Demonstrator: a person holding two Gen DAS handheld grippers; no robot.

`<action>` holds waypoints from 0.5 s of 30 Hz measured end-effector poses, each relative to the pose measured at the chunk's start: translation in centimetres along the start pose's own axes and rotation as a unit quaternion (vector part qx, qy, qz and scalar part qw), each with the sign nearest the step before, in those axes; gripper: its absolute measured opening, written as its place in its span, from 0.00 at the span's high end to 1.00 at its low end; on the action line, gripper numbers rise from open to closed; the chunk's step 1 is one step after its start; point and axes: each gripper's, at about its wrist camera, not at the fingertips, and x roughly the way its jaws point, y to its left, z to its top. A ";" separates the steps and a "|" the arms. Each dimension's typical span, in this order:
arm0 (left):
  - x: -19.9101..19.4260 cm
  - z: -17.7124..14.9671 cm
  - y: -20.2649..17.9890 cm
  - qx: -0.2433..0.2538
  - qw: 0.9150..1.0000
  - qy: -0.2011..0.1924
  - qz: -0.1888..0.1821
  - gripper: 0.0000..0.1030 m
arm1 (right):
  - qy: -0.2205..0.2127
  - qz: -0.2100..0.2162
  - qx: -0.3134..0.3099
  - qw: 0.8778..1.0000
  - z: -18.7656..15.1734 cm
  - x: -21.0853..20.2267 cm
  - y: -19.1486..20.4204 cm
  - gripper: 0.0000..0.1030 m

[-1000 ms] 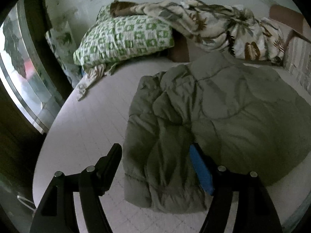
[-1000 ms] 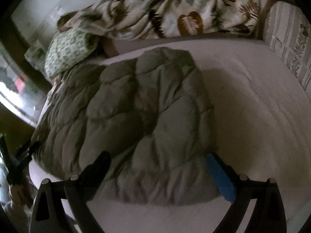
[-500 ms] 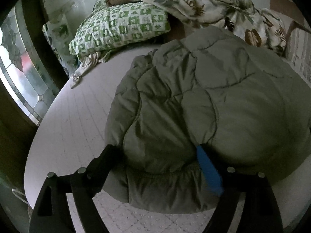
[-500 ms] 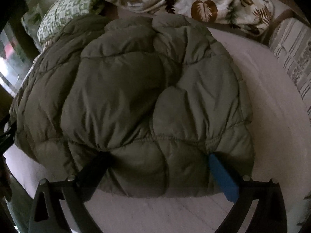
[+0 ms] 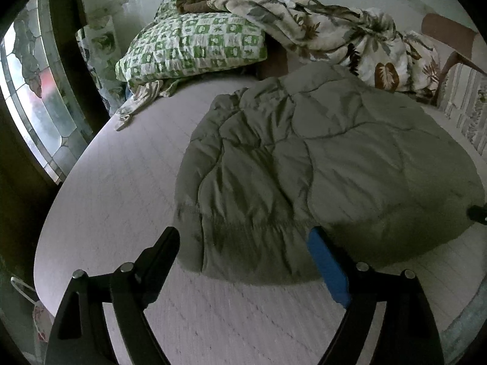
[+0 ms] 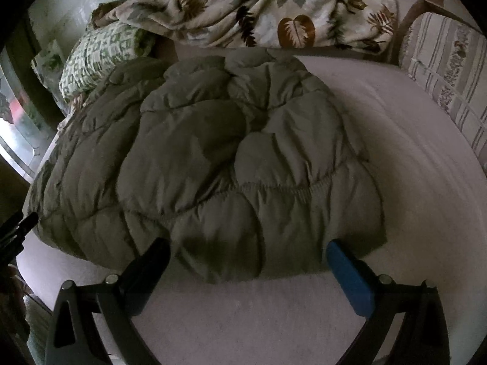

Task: Fold large clothes

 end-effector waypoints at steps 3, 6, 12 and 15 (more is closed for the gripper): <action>-0.7 -0.6 -0.2 0.000 1.000 0.005 -0.004 0.10 | -0.005 -0.010 -0.011 1.000 -0.7 -1.0 0.0 0.00; -1.8 -1.2 -0.4 0.002 1.000 -0.003 0.000 0.09 | -0.011 -0.013 -0.018 1.000 -1.3 -2.0 0.5 0.00; -3.8 -2.2 -1.1 0.006 1.000 -0.008 0.007 0.09 | -0.022 -0.003 -0.018 1.000 -2.6 -3.9 1.1 0.00; -4.8 -2.7 -1.7 0.013 1.000 -0.015 0.007 0.09 | -0.026 0.001 -0.021 0.999 -3.1 -4.6 1.3 0.00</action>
